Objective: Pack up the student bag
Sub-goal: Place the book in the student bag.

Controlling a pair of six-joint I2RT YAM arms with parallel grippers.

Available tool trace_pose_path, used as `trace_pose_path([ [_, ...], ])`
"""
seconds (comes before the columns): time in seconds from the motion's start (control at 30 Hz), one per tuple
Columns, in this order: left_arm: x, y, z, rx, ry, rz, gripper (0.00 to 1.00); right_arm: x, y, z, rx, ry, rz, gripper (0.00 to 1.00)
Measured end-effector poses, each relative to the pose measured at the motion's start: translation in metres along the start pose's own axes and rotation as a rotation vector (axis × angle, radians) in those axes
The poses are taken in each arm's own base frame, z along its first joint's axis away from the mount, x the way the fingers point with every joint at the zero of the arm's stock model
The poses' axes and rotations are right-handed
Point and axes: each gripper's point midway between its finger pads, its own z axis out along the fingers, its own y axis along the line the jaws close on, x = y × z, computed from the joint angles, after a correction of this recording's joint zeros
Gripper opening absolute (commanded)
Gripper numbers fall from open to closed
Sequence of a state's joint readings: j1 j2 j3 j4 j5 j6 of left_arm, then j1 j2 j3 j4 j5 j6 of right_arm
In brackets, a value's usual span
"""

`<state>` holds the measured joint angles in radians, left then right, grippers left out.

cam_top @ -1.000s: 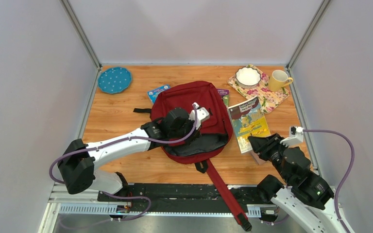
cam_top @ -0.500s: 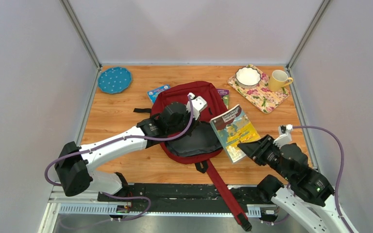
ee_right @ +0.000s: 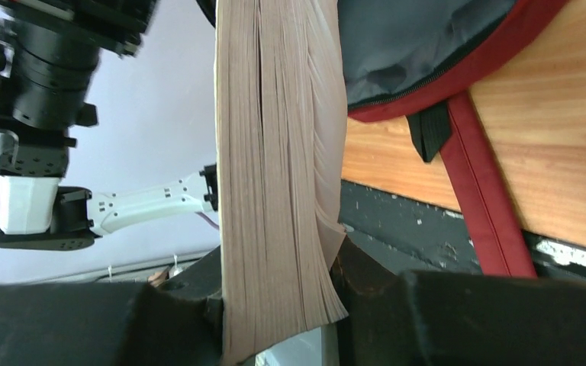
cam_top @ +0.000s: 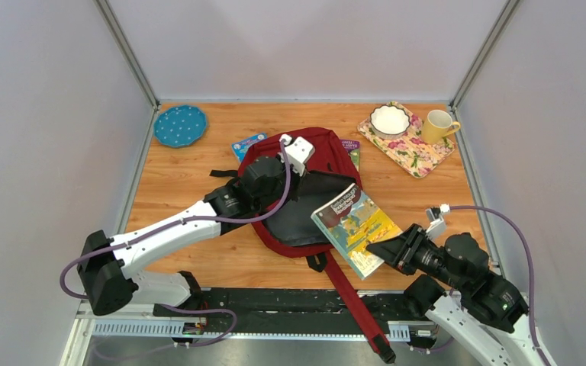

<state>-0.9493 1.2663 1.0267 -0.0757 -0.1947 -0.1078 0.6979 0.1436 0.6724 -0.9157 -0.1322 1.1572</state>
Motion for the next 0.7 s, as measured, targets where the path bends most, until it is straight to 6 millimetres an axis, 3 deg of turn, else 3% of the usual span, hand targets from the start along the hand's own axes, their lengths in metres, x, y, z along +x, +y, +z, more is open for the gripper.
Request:
trace_pose_path([
  [0.2,-0.026,-0.001,-0.003,-0.001,-0.098,-0.018,0.0,0.019,-0.011,0.009,0.021,0.098,0.057,0.0],
  [0.5,-0.042,-0.02,-0.016,0.067,-0.199,-0.001,0.0,0.033,-0.064,0.081,0.124,0.128,0.233,0.0],
  [0.7,-0.034,-0.029,-0.02,0.104,-0.196,0.005,0.0,0.019,-0.051,0.122,0.082,0.096,0.294,0.0],
])
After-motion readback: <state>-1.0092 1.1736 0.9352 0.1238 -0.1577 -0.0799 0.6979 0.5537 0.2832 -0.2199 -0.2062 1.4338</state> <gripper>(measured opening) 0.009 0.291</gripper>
